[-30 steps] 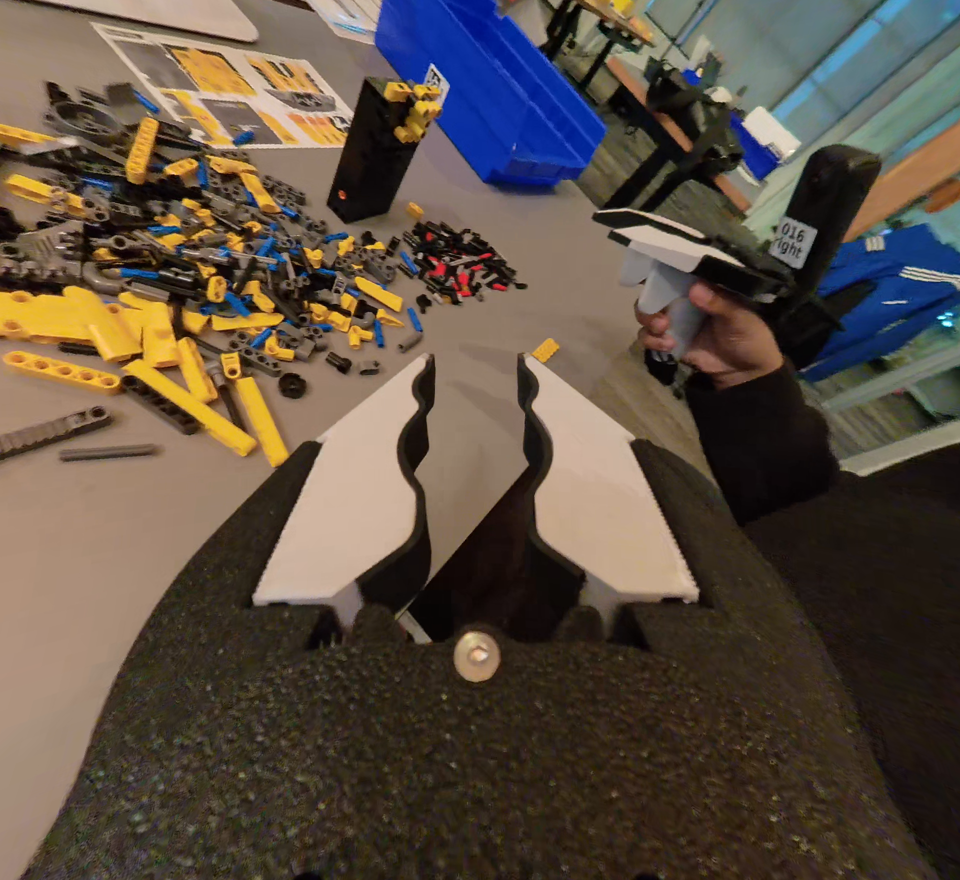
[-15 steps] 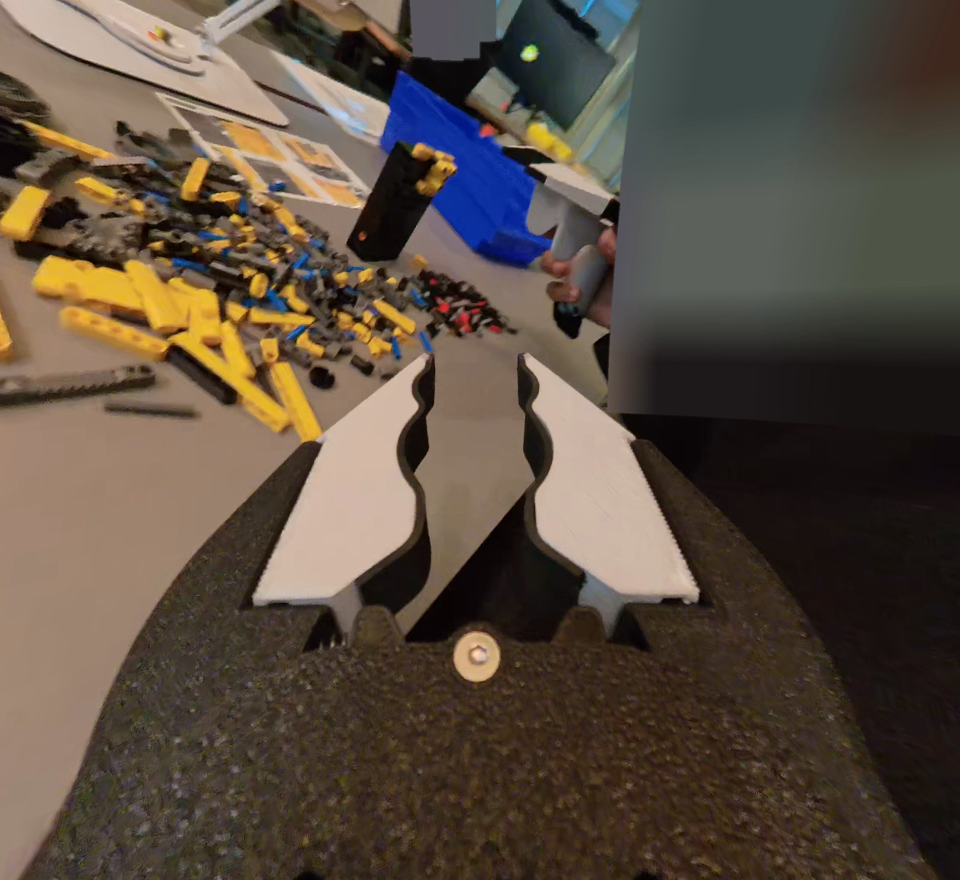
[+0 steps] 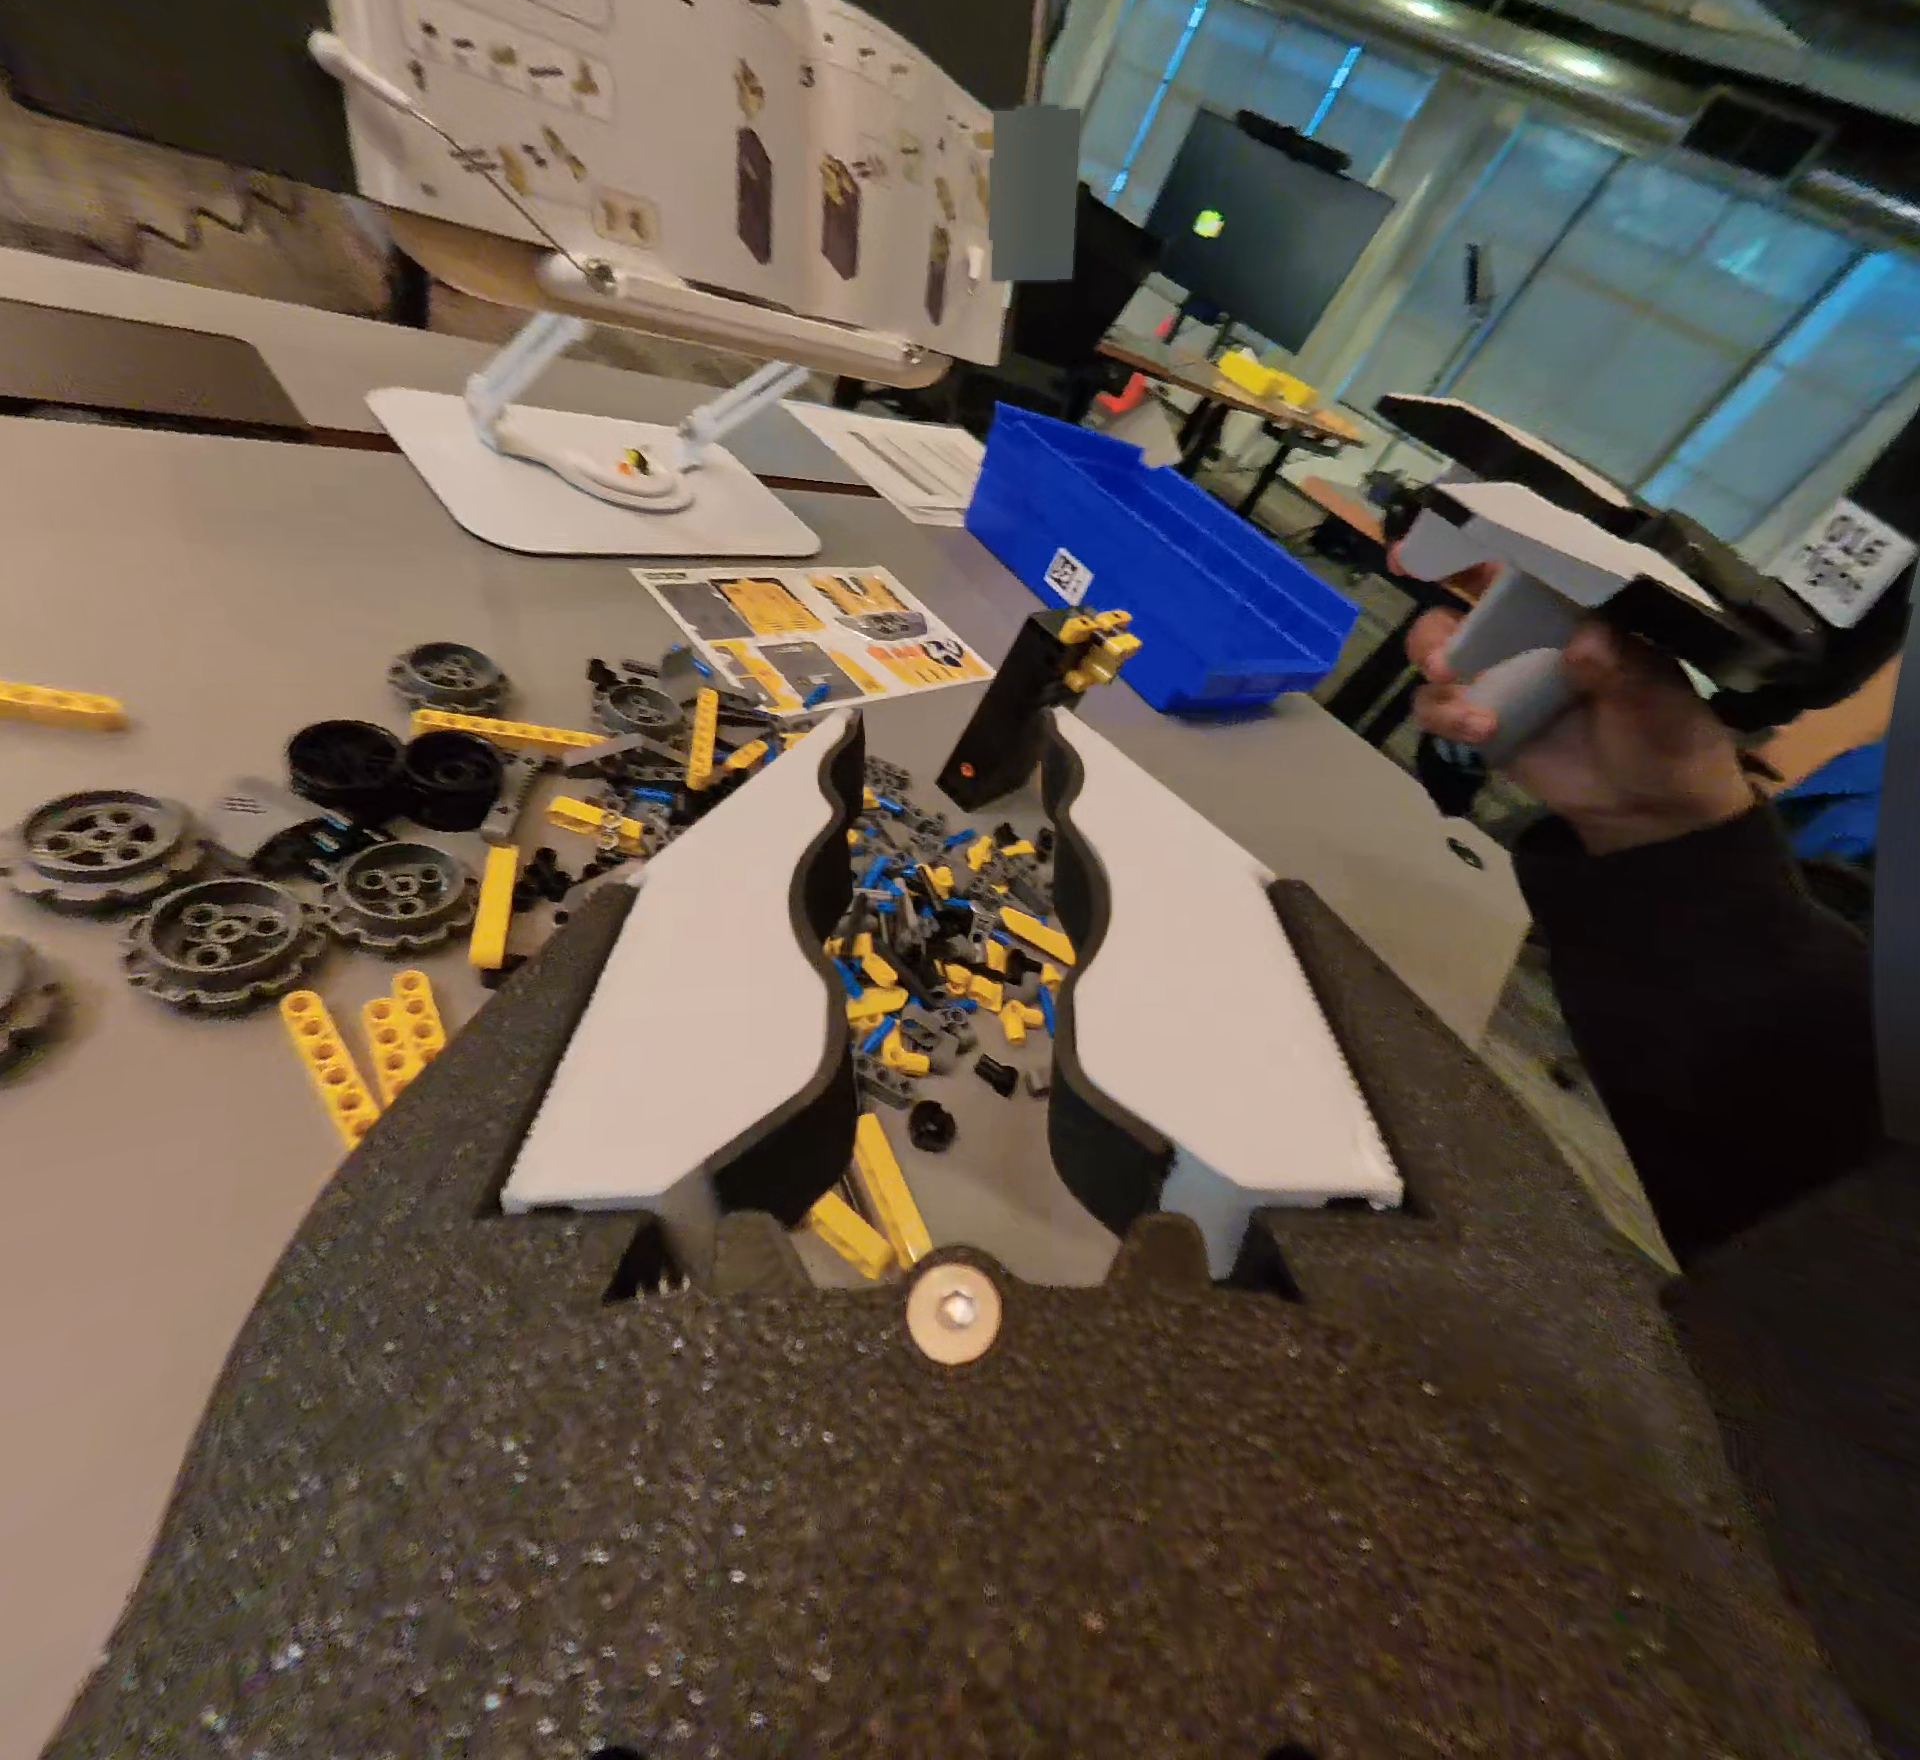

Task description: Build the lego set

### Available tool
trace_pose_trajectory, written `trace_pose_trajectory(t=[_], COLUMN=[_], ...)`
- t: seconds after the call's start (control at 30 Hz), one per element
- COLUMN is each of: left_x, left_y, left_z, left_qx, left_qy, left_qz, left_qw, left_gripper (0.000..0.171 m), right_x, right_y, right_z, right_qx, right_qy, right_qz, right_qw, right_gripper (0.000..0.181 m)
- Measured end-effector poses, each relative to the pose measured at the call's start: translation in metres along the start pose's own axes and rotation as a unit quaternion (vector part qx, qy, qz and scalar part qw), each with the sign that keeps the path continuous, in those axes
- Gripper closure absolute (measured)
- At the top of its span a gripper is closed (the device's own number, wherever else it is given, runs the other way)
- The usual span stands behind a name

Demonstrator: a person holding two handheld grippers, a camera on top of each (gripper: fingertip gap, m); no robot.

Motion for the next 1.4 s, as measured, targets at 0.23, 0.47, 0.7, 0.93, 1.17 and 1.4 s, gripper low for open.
trace_pose_trajectory(t=[0.23, 0.47, 0.7, 0.93, 1.17, 1.4], left_x=[0.000, 0.016, 0.056, 0.059, 0.056, 0.092], left_y=[0.001, 0.029, 0.070, 0.067, 0.038, 0.062], left_z=[-0.023, -0.015, 0.006, 0.019, 0.028, 0.006], left_qx=[0.037, 0.021, 0.056, 0.014, 0.040, 0.182], left_qy=[0.031, 0.020, 0.046, 0.045, 0.005, 0.036], left_qz=[0.062, 0.122, 0.126, 0.098, 0.058, 0.082], left_qw=[0.997, 0.992, 0.989, 0.994, 0.997, 0.979], left_gripper=[0.138, 0.139, 0.139, 0.138, 0.138, 0.139], right_x=[-0.031, -0.037, -0.023, -0.010, -0.027, -0.025], right_y=[-0.003, -0.067, -0.096, -0.033, 0.033, -0.011], right_z=[-0.018, -0.058, -0.082, -0.085, -0.074, -0.058], right_qx=[0.087, 0.012, 0.004, 0.046, 0.079, 0.059], right_qy=[-0.044, 0.003, 0.053, 0.038, 0.017, 0.020], right_qz=[0.017, -0.096, -0.131, -0.053, 0.003, -0.059], right_qw=[0.995, 0.995, 0.990, 0.997, 0.997, 0.996], right_gripper=[0.123, 0.130, 0.177, 0.181, 0.181, 0.181])
Point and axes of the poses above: each gripper's, where its closed fingertips meet, x out along the fingers, z out of its top, y = z × x across the jaws, the point moved 1 cm from there along -x, back along the fingers, and after that the axes turned 8 degrees about x, right-handed, at the moved point
